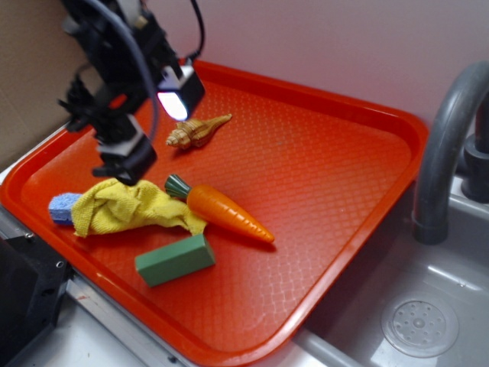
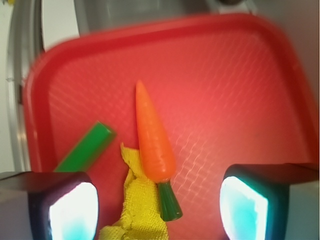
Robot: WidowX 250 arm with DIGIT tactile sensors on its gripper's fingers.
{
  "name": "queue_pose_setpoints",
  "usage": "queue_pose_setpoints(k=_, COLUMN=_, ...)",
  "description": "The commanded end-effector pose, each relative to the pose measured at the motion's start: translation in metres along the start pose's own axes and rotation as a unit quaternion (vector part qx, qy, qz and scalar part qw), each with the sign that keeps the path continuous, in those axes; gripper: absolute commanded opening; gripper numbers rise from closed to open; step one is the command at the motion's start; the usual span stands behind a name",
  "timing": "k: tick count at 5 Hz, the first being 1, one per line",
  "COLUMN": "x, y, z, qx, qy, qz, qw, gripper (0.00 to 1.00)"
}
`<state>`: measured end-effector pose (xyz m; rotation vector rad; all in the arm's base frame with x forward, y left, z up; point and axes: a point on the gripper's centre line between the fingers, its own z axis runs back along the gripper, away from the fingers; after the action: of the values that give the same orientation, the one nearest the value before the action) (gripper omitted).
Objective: Grab the carrot.
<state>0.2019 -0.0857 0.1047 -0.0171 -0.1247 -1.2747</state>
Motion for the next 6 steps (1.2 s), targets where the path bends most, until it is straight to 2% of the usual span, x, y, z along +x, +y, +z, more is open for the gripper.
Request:
queue_pose_setpoints(k=1, x=0.001, y=-0.007, z=-0.026, qx=-0.007, qy=0.037, qz=-0.031, qw=0.999, gripper=1.0)
queue_pose_setpoints(k=3, x=0.0, y=-0.016, z=-0.052, qx=-0.01, qy=0.078, qz=-0.057, qw=0.995, gripper=1.0)
queue_pose_setpoints(k=5, x=0.012, y=-0.011, z=-0.071, qx=0.001, qy=0.093, qz=-0.056, qw=0.994, gripper=1.0)
queue_pose_setpoints(k=6, x=0.016, y=-0.011, z=-0.074, qx=0.01, qy=0.105, qz=-0.058, qw=0.993, gripper=0.0)
